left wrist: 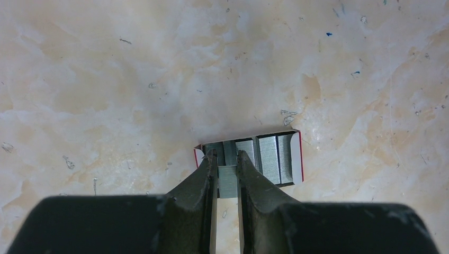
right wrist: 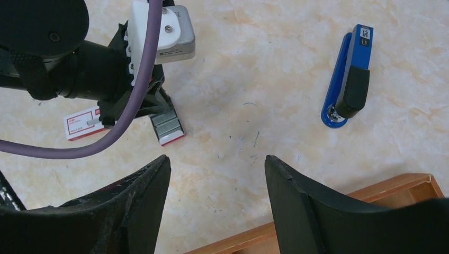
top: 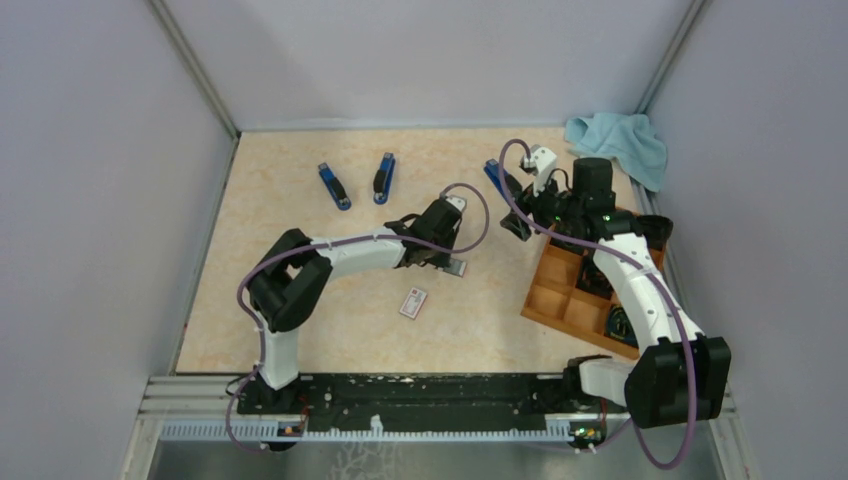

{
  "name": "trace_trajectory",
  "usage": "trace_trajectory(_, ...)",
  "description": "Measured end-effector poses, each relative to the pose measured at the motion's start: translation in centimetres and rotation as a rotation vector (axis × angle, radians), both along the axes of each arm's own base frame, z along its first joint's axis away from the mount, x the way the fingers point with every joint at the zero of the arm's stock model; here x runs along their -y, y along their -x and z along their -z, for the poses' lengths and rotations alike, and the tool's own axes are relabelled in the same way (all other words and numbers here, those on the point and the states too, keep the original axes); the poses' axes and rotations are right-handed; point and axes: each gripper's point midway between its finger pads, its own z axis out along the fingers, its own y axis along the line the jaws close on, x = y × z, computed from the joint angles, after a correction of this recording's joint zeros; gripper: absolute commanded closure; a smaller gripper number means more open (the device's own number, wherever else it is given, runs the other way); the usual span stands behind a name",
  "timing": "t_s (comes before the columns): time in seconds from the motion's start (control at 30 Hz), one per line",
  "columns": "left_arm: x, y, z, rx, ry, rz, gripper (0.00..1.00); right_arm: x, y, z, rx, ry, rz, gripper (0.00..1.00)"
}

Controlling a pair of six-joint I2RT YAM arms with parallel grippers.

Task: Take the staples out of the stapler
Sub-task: Place the staple in the staple box.

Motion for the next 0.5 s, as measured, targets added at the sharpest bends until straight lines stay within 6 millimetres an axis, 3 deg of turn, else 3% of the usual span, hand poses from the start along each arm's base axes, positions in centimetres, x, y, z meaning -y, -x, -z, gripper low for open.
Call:
trace_trajectory(0.23,-0.04,0.03,0.25,-0.004,-0.004,0.0,0.86,0.0,0.0,0.0,0.001,0.0,0.0,0.34)
trace_trajectory(0.5,-0.05,0.04,0.19,-0.005,-0.006,0.0,0.76,0.0,0.0,0.0,0.0,0.0,-0.001,0.34)
